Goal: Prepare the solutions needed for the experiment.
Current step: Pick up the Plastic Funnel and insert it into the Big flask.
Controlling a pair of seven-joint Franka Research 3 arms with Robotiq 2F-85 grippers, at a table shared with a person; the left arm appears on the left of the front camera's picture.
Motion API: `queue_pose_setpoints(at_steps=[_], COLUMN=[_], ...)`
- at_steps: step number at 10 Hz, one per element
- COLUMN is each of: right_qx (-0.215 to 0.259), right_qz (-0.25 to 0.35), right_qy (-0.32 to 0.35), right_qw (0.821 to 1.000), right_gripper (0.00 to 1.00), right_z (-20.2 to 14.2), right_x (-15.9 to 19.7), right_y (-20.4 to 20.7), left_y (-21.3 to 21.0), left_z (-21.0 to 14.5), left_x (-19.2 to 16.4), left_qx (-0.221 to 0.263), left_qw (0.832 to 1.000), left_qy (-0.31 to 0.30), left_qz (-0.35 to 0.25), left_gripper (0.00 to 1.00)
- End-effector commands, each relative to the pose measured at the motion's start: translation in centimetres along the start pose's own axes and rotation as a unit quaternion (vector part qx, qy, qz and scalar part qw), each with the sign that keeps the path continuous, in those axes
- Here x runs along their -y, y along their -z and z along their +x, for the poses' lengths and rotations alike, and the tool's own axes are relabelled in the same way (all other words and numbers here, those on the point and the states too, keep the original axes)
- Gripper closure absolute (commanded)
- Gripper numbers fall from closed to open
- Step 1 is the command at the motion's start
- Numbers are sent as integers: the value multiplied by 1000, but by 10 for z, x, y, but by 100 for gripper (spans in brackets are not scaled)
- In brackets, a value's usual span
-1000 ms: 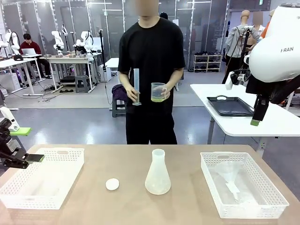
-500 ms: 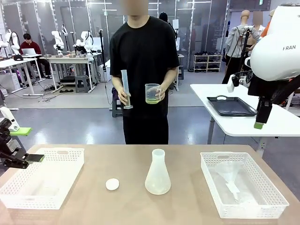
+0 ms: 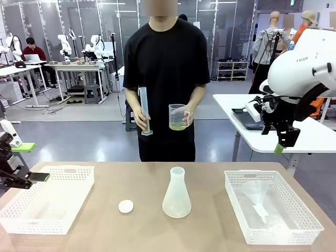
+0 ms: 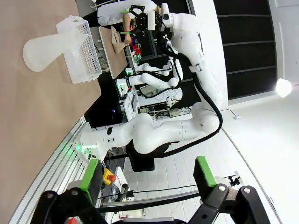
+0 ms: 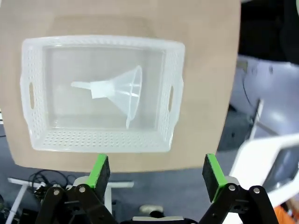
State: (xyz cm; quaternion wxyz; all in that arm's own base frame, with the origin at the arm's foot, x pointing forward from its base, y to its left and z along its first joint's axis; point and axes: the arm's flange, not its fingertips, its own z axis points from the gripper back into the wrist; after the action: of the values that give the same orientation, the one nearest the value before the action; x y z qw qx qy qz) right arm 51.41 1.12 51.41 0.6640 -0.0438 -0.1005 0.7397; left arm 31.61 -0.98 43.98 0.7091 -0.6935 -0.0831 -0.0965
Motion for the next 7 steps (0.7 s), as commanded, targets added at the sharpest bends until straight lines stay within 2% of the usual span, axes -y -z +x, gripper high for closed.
queue_pose_setpoints(at_steps=[1, 3, 4, 7], right_qx=[17, 6, 19, 19], right_qz=[56, 68, 45, 45], right_qy=[10, 37, 5, 5], right_qw=[998, 997, 999, 999], right_gripper=[0, 0, 0, 0], right_z=[-15, -15, -14, -14], right_x=[21, 26, 12, 12], right_y=[3, 11, 15, 15], left_y=[1, 1, 1, 1], left_z=[0, 0, 0, 0], left_x=[2, 2, 2, 2], left_qx=[-1, -1, -1, -1], left_qw=[1000, 1000, 1000, 1000], left_qy=[3, 3, 3, 3], left_qz=[-1, -1, -1, -1], left_gripper=[0, 0, 0, 0])
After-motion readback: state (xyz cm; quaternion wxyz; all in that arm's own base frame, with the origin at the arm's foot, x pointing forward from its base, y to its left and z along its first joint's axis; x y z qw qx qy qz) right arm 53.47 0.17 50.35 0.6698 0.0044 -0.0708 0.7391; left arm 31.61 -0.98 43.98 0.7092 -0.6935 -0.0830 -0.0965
